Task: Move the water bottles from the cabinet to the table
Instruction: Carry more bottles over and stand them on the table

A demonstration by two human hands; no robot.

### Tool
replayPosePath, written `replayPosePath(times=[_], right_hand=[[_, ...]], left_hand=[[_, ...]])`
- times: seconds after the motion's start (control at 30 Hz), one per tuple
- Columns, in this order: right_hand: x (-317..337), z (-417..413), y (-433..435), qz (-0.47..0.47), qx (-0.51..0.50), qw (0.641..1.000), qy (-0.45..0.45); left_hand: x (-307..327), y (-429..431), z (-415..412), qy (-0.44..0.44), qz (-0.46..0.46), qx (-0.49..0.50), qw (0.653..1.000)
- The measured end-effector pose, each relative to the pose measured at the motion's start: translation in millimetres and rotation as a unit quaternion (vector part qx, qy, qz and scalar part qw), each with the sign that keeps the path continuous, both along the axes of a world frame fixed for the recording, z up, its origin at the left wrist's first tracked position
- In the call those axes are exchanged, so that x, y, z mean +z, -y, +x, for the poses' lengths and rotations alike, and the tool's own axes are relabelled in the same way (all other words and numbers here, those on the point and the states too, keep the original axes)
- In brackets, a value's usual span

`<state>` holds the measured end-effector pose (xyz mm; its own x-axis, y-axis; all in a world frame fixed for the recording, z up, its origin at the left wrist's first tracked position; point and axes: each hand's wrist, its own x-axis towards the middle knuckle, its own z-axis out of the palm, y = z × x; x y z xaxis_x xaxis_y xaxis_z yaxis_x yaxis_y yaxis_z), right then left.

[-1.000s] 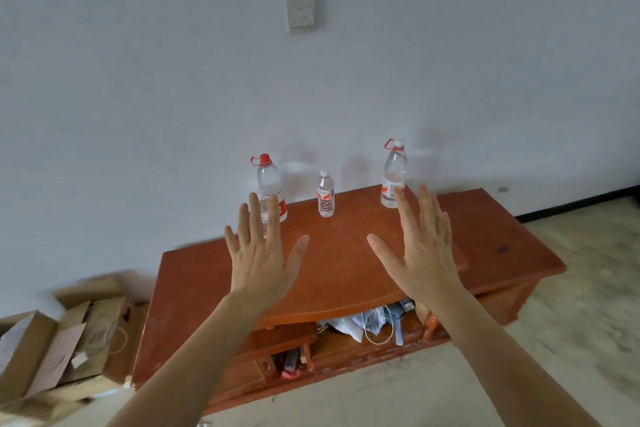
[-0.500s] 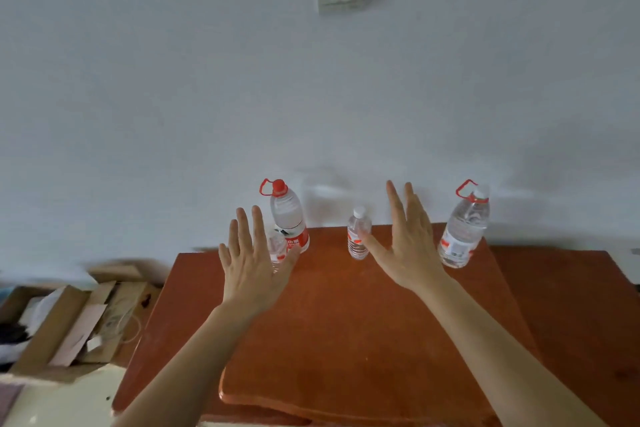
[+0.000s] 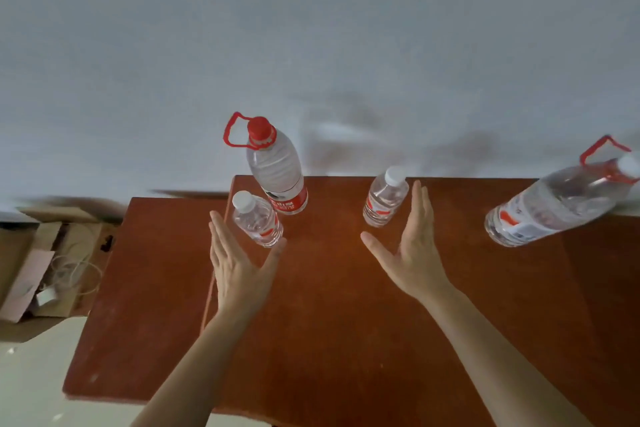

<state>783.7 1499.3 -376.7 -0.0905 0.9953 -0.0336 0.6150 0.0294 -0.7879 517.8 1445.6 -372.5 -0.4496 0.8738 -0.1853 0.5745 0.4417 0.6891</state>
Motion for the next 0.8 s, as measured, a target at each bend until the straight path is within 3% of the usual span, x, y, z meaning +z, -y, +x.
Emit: replayPosePath(times=[0.23,0.4,0.6,0.8], right_hand=[[-88.4,-12.4,-26.4,-0.020,-0.095,0.990,-0.103],[-105.8,-18.3,-45.8,-0.001,-0.134,0.973,-0.187],[-97.9,-17.6,-16.7,-0.006,-0.116,0.981,-0.157],[-46.7,-25.5,27.5,-0.157,-0.065,0.968,-0.184]], left_hand=[[-82.6,-20.5,-7.6,0.048,0.045,0.040,0.997],[-96.8,-39.3,-6.0,0.051,0.107,0.045,0.992],[-86.0,-29.1,5.8,0.061,0.101,0.075,0.990],[-36.1,29.7,12.3,0.068,0.041,0.053,0.995]])
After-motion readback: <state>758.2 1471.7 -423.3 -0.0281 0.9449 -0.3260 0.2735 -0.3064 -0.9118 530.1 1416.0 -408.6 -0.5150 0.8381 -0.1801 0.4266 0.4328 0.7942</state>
